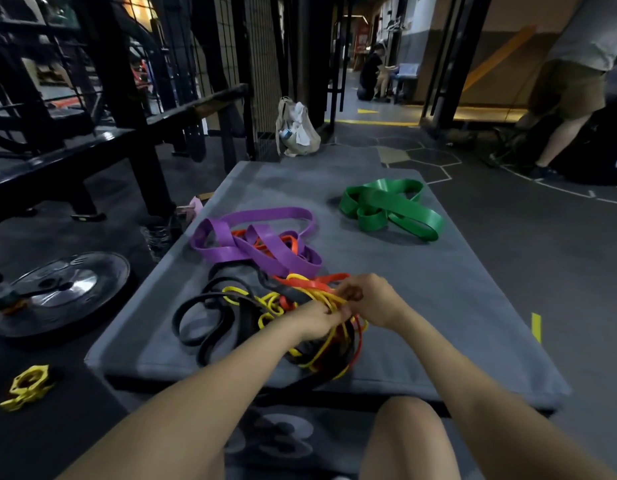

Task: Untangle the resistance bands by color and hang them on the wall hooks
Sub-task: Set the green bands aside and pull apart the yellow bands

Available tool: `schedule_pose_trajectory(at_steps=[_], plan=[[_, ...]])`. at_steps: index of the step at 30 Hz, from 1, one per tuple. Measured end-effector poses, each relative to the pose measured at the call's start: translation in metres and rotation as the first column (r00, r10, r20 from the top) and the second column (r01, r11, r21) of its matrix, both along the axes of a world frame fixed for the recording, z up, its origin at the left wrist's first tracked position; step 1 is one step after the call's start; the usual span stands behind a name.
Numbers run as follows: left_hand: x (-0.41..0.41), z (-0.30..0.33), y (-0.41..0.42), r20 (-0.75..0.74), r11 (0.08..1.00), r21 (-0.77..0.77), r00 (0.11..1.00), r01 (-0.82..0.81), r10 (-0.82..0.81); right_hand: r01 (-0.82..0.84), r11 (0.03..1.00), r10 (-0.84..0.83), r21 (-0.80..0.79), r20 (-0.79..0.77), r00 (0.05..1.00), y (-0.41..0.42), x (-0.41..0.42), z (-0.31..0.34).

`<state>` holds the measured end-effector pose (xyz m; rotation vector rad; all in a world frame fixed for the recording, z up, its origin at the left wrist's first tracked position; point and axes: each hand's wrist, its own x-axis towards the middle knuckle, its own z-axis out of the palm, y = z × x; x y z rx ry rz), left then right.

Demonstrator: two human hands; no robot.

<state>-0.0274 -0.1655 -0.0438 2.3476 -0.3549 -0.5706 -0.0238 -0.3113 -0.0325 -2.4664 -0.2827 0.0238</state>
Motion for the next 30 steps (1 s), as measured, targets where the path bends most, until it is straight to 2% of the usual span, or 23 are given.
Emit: schedule_pose_trajectory(at_steps=[3, 5, 8, 10, 12, 15, 18, 20, 22, 24, 27, 30], plan=[[0.003, -0.009, 0.002, -0.162, 0.982, -0.187, 0.987, -0.022, -0.009, 0.053, 0.985, -0.047, 0.164, -0.044, 0.998, -0.006, 0.000, 0.002], [0.004, -0.013, 0.007, -0.244, 0.945, -0.306, 0.969, -0.117, 0.041, 0.080, 0.977, -0.073, 0.198, -0.040, 0.997, -0.007, 0.000, 0.004], [0.004, 0.000, 0.015, -0.341, 0.838, -0.452, 0.927, -0.306, 0.154, 0.080, 0.982, -0.075, 0.169, -0.034, 0.997, -0.006, -0.001, 0.003], [0.010, 0.015, 0.025, -0.351, 0.790, -0.497, 0.915, -0.360, 0.197, 0.066, 0.993, -0.063, 0.093, -0.035, 0.997, -0.006, -0.002, 0.000], [0.019, 0.033, 0.038, -0.341, 0.779, -0.505, 0.915, -0.372, 0.216, 0.054, 0.999, -0.053, 0.011, -0.017, 0.998, -0.006, -0.002, -0.001], [0.032, 0.054, 0.055, -0.236, 0.880, -0.383, 0.951, -0.281, 0.201, 0.055, 0.998, -0.056, -0.024, -0.003, 0.998, -0.004, -0.002, 0.001], [0.041, 0.063, 0.062, 0.086, 0.993, -0.053, 0.990, -0.109, 0.113, 0.051, 0.997, -0.050, -0.054, 0.012, 0.999, -0.002, 0.000, 0.007], [0.045, 0.072, 0.063, 0.302, 0.975, 0.211, 0.953, -0.071, 0.004, 0.042, 0.997, -0.041, -0.066, 0.026, 0.999, -0.001, 0.002, 0.011], [0.050, 0.083, 0.066, 0.401, 0.915, 0.388, 0.914, -0.110, -0.061, 0.042, 0.996, -0.039, -0.081, 0.036, 0.999, -0.001, 0.003, 0.013], [0.057, 0.093, 0.068, 0.460, 0.891, 0.416, 0.887, -0.180, -0.036, 0.046, 0.996, -0.044, -0.081, 0.033, 0.998, -0.003, 0.003, 0.015], [0.068, 0.100, 0.065, 0.529, 0.902, 0.360, 0.848, -0.239, 0.014, 0.052, 0.996, -0.050, -0.076, 0.027, 0.998, -0.005, 0.002, 0.014], [0.081, 0.097, 0.062, 0.639, 0.905, 0.311, 0.769, -0.291, 0.027, 0.065, 0.994, -0.061, -0.090, 0.039, 0.997, -0.010, 0.002, 0.010]])
